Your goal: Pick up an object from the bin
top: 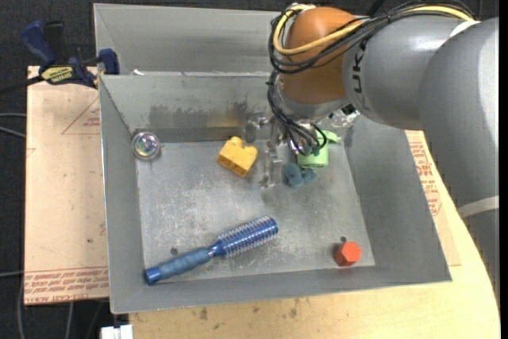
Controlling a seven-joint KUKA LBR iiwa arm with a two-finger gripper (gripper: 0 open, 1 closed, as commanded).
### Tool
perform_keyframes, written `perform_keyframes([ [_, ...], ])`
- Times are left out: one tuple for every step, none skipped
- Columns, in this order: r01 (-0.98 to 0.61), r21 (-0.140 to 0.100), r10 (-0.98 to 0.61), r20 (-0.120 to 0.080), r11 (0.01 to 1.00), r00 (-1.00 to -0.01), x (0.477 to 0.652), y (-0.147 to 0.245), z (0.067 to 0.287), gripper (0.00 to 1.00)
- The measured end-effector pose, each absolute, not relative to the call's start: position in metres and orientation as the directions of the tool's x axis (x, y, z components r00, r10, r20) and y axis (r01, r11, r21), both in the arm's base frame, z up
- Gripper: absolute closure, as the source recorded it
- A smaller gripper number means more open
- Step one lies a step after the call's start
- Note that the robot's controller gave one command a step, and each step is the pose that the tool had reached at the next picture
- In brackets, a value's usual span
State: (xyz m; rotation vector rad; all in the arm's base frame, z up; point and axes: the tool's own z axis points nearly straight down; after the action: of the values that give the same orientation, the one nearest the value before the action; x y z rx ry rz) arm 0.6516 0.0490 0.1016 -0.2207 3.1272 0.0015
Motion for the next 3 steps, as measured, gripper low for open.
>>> perform_keyframes([
  [0.134,0.001,0.134,0.000,0.991,-0.991,0.636,0.049,0.100,0.00],
  [0.077,0.002,0.077,-0.008,0.997,-0.997,0.652,0.049,0.071,0.00],
  [0.032,-0.003,0.032,-0.001,0.999,-0.999,0.634,-0.043,0.070,0.00],
])
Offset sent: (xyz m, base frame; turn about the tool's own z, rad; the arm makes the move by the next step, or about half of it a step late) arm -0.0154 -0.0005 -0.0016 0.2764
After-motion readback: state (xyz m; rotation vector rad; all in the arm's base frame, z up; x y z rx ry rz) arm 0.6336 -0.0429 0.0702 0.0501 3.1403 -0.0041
